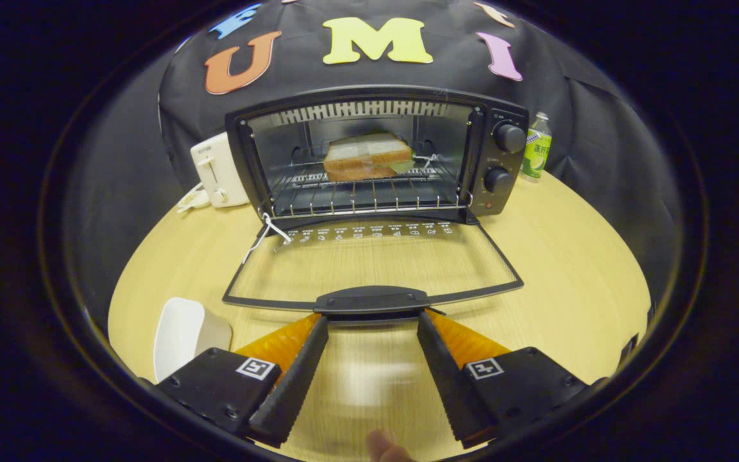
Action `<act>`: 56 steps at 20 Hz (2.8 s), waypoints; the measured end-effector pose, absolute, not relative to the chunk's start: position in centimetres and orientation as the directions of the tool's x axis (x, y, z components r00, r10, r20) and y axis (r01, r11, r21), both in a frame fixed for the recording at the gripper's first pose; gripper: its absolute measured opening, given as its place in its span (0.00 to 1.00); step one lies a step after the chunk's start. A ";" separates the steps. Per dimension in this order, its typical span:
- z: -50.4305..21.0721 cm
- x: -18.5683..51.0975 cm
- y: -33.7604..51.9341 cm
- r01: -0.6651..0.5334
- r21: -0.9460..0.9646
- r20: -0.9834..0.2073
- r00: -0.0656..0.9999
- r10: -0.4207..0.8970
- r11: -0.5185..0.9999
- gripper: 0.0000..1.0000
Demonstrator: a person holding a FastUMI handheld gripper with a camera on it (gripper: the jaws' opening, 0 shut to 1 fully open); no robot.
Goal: Open the toaster oven, put the food inside, and close the toaster oven door.
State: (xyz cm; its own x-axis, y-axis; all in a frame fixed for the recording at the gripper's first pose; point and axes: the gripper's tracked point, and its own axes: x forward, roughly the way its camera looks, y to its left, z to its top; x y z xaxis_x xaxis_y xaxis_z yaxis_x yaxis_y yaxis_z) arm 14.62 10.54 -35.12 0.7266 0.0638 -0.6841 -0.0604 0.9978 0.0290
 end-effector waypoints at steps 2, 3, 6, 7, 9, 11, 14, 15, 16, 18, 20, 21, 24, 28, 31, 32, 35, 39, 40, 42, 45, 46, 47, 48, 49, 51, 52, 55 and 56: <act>-34.6 14.7 10.6 -0.065 0.028 -0.671 0.739 0.067 0.997 0.93; -34.1 14.7 10.6 -0.068 0.028 -0.659 0.749 0.069 0.997 0.93; -32.2 14.8 10.5 -0.073 0.015 -0.610 0.789 0.067 0.997 0.93; -31.6 14.8 10.4 -0.071 0.010 -0.591 0.805 0.063 0.997 0.93; -30.5 15.2 10.5 -0.068 0.010 -0.551 0.832 0.062 0.998 0.93; -29.4 15.4 10.5 -0.066 0.017 -0.507 0.859 0.066 0.998 0.93; -27.9 15.8 10.5 -0.074 0.013 -0.428 0.901 0.073 0.997 0.93; -27.2 16.1 10.6 -0.075 0.015 -0.394 0.916 0.075 0.997 0.93; -26.5 16.4 10.6 -0.078 0.014 -0.352 0.933 0.078 0.997 0.93; -25.4 16.8 10.6 -0.088 0.014 -0.278 0.957 0.088 0.996 0.93; -24.4 17.4 10.6 -0.089 0.017 -0.215 0.972 0.091 0.996 0.94; -24.0 17.7 10.5 -0.082 0.021 -0.191 0.978 0.084 0.996 0.94; -23.6 17.6 10.7 -0.096 0.059 -0.162 0.981 0.105 0.994 0.96; -22.5 15.8 9.6 -0.094 0.055 -0.161 0.982 0.102 0.994 0.98; -19.9 15.0 8.7 -0.089 0.076 -0.140 0.985 0.099 0.993 0.99; -19.3 14.5 8.2 -0.086 0.083 -0.142 0.985 0.098 0.993 1.00; -15.8 12.6 5.8 -0.050 0.106 -0.117 0.991 0.062 0.993 1.00; -12.8 9.2 4.1 -0.043 0.082 -0.133 0.990 0.054 0.996 1.00; -11.8 8.3 3.7 -0.046 0.080 -0.126 0.990 0.056 0.996 1.00; -10.2 6.7 3.1 -0.055 0.069 -0.121 0.991 0.063 0.996 1.00; -8.3 4.2 1.8 -0.039 0.030 -0.125 0.991 0.043 0.999 1.00; -7.4 3.1 1.4 -0.040 0.025 -0.120 0.992 0.042 0.999 1.00; -6.6 2.3 1.1 -0.040 0.031 -0.117 0.992 0.044 0.999 1.00; -5.6 1.2 0.8 -0.043 0.040 -0.106 0.993 0.047 0.998 1.00; -4.3 0.3 0.5 -0.045 0.049 -0.089 0.995 0.049 0.998 1.00; -2.3 -1.4 -0.6 -0.039 0.063 -0.057 0.997 0.042 0.997 1.00; -1.5 -2.2 -1.0 -0.034 0.069 -0.045 0.998 0.037 0.997 1.00; 0.6 -4.0 -2.8 0.001 0.043 0.004 1.000 -0.001 0.999 1.00; 1.1 -4.5 -3.5 0.020 0.030 0.018 1.000 -0.021 0.999 1.00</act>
State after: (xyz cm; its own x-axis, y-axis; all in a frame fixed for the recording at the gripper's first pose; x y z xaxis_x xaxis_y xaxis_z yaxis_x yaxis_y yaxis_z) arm -4.48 -3.48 1.10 0.9996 -0.0205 0.0184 0.0200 0.9994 0.0296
